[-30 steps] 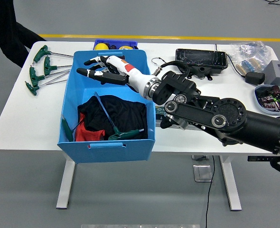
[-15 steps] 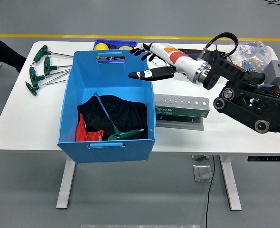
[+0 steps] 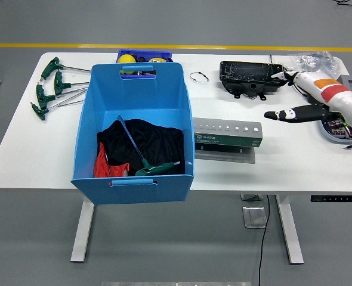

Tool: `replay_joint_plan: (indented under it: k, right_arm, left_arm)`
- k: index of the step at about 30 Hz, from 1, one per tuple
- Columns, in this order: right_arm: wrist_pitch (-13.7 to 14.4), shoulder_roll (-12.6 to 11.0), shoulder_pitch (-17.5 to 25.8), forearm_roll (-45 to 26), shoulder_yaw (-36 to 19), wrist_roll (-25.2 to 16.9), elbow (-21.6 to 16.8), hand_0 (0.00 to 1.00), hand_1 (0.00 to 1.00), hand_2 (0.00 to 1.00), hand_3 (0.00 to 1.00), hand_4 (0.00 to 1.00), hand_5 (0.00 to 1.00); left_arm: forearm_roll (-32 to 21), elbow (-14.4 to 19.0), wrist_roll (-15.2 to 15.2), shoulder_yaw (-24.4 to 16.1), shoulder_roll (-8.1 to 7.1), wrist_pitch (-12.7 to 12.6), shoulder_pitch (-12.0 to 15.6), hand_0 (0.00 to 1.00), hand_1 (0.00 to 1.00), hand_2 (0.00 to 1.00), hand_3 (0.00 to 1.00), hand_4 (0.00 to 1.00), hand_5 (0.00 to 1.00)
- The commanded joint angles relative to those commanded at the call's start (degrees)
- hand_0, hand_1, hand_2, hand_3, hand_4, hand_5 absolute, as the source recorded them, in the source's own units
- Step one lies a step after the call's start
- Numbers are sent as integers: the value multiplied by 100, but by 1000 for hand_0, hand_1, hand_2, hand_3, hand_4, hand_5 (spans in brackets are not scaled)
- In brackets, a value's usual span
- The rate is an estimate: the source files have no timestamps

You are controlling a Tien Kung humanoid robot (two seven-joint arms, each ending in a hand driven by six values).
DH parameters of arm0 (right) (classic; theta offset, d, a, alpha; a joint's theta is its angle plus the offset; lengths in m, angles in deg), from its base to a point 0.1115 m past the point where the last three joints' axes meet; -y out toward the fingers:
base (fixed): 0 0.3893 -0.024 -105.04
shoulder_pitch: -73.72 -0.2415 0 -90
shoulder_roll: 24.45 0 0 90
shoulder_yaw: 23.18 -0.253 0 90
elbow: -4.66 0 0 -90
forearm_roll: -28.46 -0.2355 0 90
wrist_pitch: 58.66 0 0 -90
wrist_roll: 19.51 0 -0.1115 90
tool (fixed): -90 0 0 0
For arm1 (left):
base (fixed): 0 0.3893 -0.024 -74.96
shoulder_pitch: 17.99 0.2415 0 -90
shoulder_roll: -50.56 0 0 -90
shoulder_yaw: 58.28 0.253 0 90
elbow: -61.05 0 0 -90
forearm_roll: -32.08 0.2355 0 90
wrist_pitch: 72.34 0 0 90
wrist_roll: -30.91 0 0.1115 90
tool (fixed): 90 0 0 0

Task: Lift tool from toolbox,place it in box,lift tool from toolbox,place it in box

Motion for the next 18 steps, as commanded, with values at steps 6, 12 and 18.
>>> replay_joint_plan:
  k: [6, 12, 18]
  right_arm:
    - [-70, -80, 916, 116, -1165, 136, -340, 736, 747, 831, 851, 998, 806]
    - [-76, 68, 1765, 118, -1934, 231, -742, 737, 749, 832, 851, 998, 814]
    - [-2, 397, 2659, 93, -2819, 243, -1126, 737, 751, 832, 851, 998, 815]
  left_arm:
    - [-132, 0, -12, 136, 26, 18, 19, 484, 482, 487, 674, 718, 673]
    - [-33, 0, 15, 91, 30, 31, 26, 492, 494, 499, 675, 716, 679]
    - [76, 0, 21, -14, 21, 34, 35, 499, 497, 503, 674, 715, 675]
